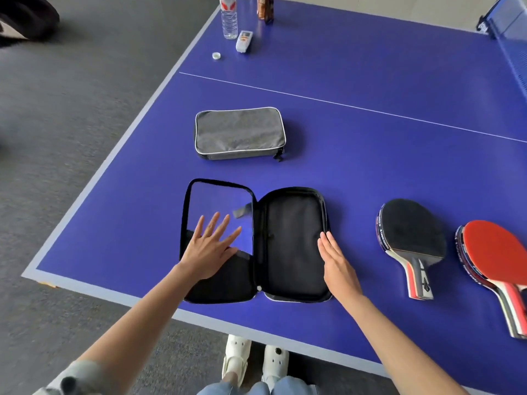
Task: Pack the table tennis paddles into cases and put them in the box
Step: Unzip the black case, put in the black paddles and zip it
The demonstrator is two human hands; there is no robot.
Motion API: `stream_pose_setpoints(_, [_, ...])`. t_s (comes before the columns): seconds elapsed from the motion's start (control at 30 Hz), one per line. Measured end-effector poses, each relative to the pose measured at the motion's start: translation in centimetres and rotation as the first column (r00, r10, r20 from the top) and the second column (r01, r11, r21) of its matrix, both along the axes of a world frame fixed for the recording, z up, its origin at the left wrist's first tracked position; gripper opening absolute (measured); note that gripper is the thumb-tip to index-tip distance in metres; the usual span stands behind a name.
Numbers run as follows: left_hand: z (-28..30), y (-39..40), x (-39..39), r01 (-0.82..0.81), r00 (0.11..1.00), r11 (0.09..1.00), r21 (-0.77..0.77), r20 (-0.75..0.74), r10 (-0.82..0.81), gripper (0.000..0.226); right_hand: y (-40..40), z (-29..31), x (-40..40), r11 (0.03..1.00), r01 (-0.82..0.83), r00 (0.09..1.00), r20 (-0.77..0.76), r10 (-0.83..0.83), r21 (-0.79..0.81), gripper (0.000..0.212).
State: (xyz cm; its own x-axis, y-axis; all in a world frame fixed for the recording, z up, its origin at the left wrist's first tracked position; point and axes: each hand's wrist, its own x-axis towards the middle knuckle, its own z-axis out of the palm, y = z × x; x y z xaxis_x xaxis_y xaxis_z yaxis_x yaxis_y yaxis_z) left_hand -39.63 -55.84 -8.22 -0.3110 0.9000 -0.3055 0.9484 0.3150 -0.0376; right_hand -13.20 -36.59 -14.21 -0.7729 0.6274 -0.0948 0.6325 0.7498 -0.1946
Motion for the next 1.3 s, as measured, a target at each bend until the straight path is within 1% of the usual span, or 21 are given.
stream_pose_setpoints(0.03, [-1.2,0.1,0.5,-0.022,0.999,1.000,0.011,0.042,0.022,0.074,0.1,0.0,0.3,1.000,-0.001,1.000,0.002,0.001,0.004,0.074])
stream_pose_setpoints(0.1, [-3.3,0.6,1.6,-0.056,0.987,0.998,-0.020,0.148,0.058,0.081,0.3,-0.1,1.1,1.000,0.030,1.000,0.009,-0.030,0.007,0.076])
stream_pose_setpoints(0.17, [-4.7,0.9,2.4,-0.070,0.980,0.997,-0.031,0.183,0.074,0.076,0.3,0.2,2.0,0.998,0.057,0.998,-0.005,-0.056,0.024,0.075])
stream_pose_setpoints(0.23, [-5.1,1.1,2.7,-0.076,0.979,0.997,-0.010,0.187,0.076,0.070,0.5,0.5,2.6,0.996,0.067,0.996,-0.057,-0.063,0.060,0.063])
stream_pose_setpoints(0.33, [-4.8,2.0,3.1,-0.070,0.971,0.995,0.071,0.232,0.052,0.068,0.4,1.1,1.4,0.983,0.141,0.979,-0.163,-0.120,0.119,0.030])
stream_pose_setpoints(0.37, [-4.7,2.5,3.5,-0.081,0.967,0.991,0.102,0.250,0.053,0.068,0.2,1.4,0.5,0.984,0.153,0.971,-0.200,-0.132,0.096,0.030])
stream_pose_setpoints(0.4, [-4.7,3.0,4.0,-0.088,0.964,0.988,0.124,0.260,0.053,0.068,-0.2,1.6,-0.3,0.989,0.137,0.970,-0.211,-0.124,0.049,0.038])
stream_pose_setpoints(0.43, [-4.8,3.6,4.5,-0.083,0.965,0.988,0.131,0.260,0.047,0.069,-0.7,1.5,-1.1,0.995,0.104,0.976,-0.193,-0.102,0.005,0.045])
stream_pose_setpoints(0.5, [-5.3,4.3,5.0,-0.076,0.963,0.993,0.094,0.263,0.049,0.071,-1.7,0.7,-1.9,0.997,0.058,0.992,-0.113,-0.064,-0.057,0.055])
stream_pose_setpoints(0.57, [-6.1,4.5,4.8,-0.066,0.965,0.995,0.076,0.259,0.045,0.073,-2.6,-0.4,-1.8,0.997,0.067,0.997,-0.027,-0.068,-0.039,0.059])
stream_pose_setpoints(0.63, [-6.3,4.5,4.3,-0.037,0.971,0.997,0.066,0.239,0.020,0.076,-3.2,-0.7,-1.4,0.996,0.088,0.996,0.026,-0.089,0.023,0.059])
stream_pose_setpoints(0.7, [-6.1,4.5,4.3,-0.023,0.972,0.998,0.054,0.236,0.010,0.075,-3.5,-0.7,-1.3,0.994,0.098,0.994,0.036,-0.100,0.042,0.059])
stream_pose_setpoints(0.77, [-5.4,5.0,4.4,-0.035,0.973,0.999,0.025,0.230,0.028,0.075,-3.7,-0.6,-1.5,0.994,0.107,0.994,0.026,-0.107,0.018,0.059])
stream_pose_setpoints(0.87, [-3.6,6.7,5.1,-0.121,0.962,0.990,0.071,0.254,0.099,0.071,-3.4,0.2,-1.7,0.992,0.107,0.994,0.039,-0.104,-0.060,0.059])
stream_pose_setpoints(0.93, [-2.1,8.0,6.0,-0.179,0.952,0.978,0.110,0.270,0.144,0.067,-2.8,1.6,-1.8,0.970,0.103,0.994,-0.017,-0.109,-0.222,0.058])
stream_pose_setpoints(1.0, [-1.1,9.2,7.6,-0.212,0.939,0.956,0.201,0.314,0.142,0.060,-2.0,3.6,-1.4,0.899,0.154,0.958,-0.160,-0.237,-0.409,0.054])
stream_pose_setpoints(1.03, [-0.7,10.0,8.4,-0.204,0.929,0.947,0.246,0.353,0.109,0.056,-1.4,4.7,-0.9,0.879,0.187,0.923,-0.229,-0.310,-0.438,0.052])
stream_pose_setpoints(1.1, [0.0,11.9,10.1,-0.172,0.888,0.944,0.281,0.459,0.025,0.050,0.5,6.3,0.7,0.874,0.272,0.851,-0.322,-0.414,-0.403,0.051])
stream_pose_setpoints(1.17, [0.4,14.3,12.2,-0.143,0.833,0.946,0.290,0.551,-0.043,0.048,2.7,7.1,2.7,0.858,0.362,0.789,-0.370,-0.490,-0.365,0.053])
stream_pose_setpoints(1.23, [0.8,16.8,14.5,-0.157,0.774,0.949,0.274,0.631,-0.054,0.048,5.4,7.4,4.8,0.823,0.453,0.728,-0.390,-0.564,-0.343,0.053])
stream_pose_setpoints(1.3, [0.9,19.4,17.1,-0.182,0.720,0.954,0.239,0.693,-0.037,0.050,8.2,7.4,6.8,0.771,0.534,0.677,-0.371,-0.636,-0.348,0.054])
